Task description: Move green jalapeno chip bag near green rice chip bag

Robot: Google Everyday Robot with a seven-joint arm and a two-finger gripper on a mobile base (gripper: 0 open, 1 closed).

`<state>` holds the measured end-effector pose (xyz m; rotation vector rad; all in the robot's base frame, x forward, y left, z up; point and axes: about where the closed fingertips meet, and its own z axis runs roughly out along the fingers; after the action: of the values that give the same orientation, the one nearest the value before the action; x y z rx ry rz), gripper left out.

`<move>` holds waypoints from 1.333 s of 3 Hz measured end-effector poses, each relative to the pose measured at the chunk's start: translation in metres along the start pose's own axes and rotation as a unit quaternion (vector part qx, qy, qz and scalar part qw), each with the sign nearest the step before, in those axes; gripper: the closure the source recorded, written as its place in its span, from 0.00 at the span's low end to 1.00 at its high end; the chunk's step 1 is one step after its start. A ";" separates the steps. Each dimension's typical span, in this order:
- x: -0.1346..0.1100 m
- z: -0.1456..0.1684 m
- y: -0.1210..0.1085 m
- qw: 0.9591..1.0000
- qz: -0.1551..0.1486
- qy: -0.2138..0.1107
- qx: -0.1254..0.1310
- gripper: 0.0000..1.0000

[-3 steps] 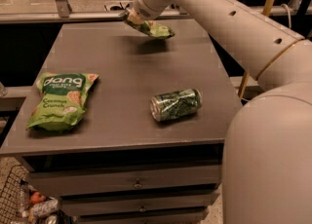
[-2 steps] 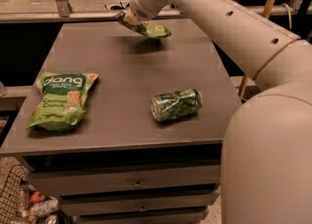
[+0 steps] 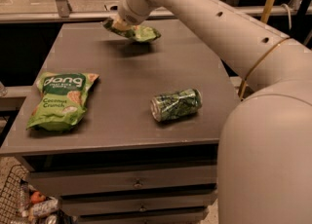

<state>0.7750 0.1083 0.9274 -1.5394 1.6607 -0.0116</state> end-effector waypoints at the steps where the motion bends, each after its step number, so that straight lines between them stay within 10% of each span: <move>1: -0.051 0.007 0.051 0.996 -0.076 -0.030 -0.047 1.00; 4: -0.133 -0.028 0.125 0.970 -0.193 -0.110 -0.099 1.00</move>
Offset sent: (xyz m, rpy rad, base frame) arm -0.1388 0.1454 0.0315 -0.0989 -0.1445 0.5077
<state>0.6411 0.2333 0.9534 -1.9221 1.1979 0.1171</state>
